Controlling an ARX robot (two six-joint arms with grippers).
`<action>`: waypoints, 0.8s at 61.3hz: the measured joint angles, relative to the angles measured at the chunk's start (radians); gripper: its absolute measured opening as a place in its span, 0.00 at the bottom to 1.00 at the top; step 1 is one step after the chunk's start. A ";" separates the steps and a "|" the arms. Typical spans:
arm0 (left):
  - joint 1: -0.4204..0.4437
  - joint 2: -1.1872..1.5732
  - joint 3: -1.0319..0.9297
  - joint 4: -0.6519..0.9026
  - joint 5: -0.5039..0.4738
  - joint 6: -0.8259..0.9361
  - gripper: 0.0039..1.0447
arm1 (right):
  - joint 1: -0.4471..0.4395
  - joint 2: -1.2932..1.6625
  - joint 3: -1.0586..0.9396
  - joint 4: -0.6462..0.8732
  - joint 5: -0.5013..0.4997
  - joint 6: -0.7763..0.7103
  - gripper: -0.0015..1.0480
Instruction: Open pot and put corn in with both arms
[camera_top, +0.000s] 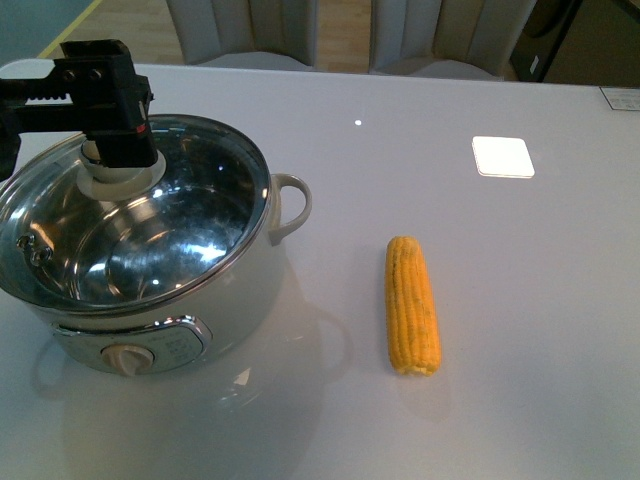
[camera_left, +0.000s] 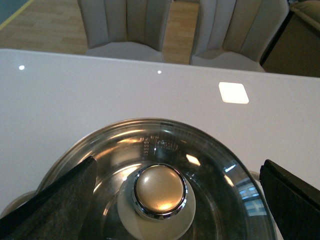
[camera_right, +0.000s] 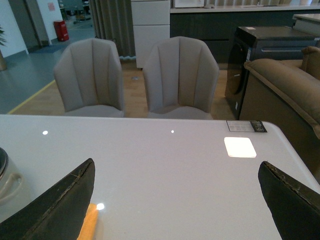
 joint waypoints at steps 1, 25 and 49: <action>0.000 0.007 0.004 0.006 0.000 0.000 0.94 | 0.000 0.000 0.000 0.000 0.000 0.000 0.92; -0.001 0.291 0.105 0.147 -0.064 0.031 0.94 | 0.000 0.000 0.000 0.000 0.000 0.000 0.92; -0.007 0.380 0.141 0.180 -0.095 0.055 0.89 | 0.000 0.000 0.000 0.000 0.000 0.000 0.92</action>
